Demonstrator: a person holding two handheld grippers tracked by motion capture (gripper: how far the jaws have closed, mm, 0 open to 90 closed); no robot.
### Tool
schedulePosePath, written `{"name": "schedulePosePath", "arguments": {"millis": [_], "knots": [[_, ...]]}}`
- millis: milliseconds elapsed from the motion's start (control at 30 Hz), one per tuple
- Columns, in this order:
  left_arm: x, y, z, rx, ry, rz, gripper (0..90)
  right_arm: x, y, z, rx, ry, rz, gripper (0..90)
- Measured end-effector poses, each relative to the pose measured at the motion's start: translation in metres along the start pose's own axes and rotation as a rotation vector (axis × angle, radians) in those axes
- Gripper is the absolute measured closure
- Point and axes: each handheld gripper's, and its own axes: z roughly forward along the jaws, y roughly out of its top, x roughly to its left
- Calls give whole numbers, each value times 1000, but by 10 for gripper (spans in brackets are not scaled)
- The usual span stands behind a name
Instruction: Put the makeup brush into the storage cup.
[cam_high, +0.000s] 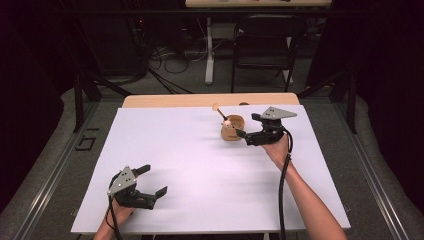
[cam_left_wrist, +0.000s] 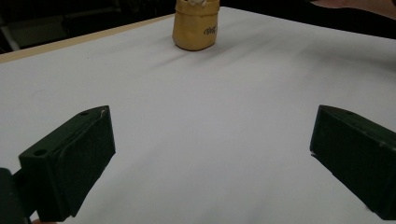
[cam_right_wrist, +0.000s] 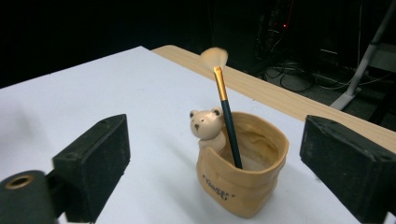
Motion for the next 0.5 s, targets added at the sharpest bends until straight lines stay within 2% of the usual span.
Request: {"name": "schedulePosePath", "arguments": {"millis": [33,167,200,233,500], "knots": [[0,0,0,3,15,1,0,1,0,-2,5,3,-3,55],[0,0,1,2,-1,3,0,7,-2,-9,9,18,-5,31],[-1,0,0,4,13,5,0,9,-3,-10,9,22,-10,25],[-1,0,1,4,13,4,0,11,-4,-11,-2,22,-17,21],[-1,0,1,2,13,2,0,24,-9,-26,21,37,-55,4]]}}
